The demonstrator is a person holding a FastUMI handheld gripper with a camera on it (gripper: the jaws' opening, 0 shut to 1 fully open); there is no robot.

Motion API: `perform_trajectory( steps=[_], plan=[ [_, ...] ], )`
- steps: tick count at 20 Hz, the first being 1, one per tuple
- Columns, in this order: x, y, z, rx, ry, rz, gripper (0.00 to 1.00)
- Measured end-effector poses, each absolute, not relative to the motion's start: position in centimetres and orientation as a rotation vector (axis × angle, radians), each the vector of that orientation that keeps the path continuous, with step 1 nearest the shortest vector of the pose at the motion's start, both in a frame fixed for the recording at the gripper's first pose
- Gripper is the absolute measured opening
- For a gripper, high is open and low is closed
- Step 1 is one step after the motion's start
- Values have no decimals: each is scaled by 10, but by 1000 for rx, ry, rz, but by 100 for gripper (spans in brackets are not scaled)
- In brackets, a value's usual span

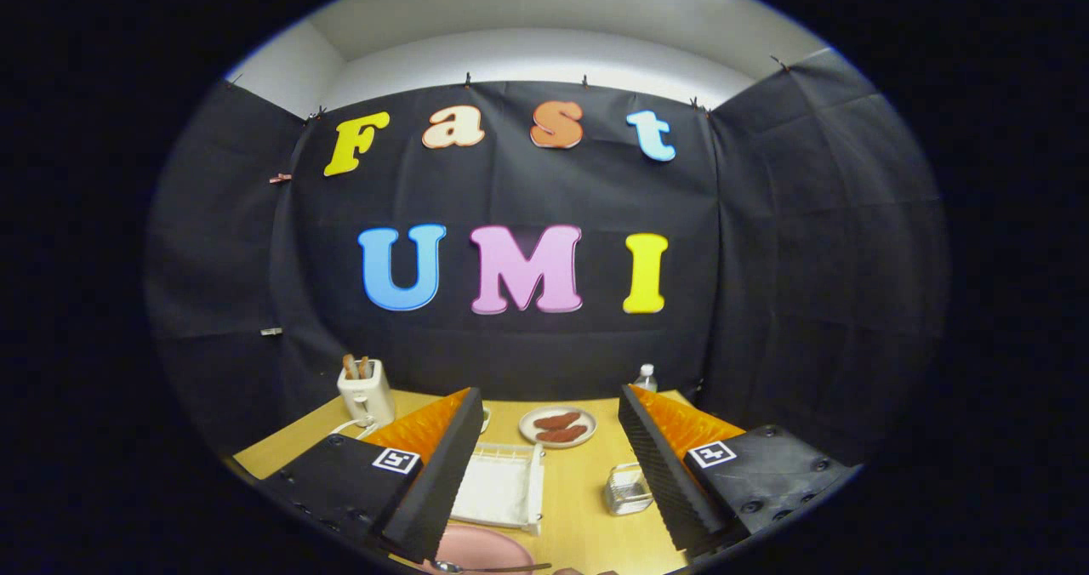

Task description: Take the plate from the dish rack, then take the spoon from the basket and place it into the plate.

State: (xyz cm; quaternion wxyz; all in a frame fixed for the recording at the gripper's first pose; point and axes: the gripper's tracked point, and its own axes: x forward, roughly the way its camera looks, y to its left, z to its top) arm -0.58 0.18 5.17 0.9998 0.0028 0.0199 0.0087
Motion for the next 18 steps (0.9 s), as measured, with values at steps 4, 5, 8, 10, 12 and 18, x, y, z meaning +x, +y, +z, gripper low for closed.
perform_trajectory(
  steps=[4,5,8,10,12,18],
  plan=[
    [-3,-19,70,11,2,1,98],
    [-3,-24,63,39,22,8,97],
    [1,-46,37,71,103,35,97],
    [9,-59,38,65,104,42,97],
    [15,-68,36,67,109,37,98],
    [34,-67,33,99,116,29,98]
  ],
)
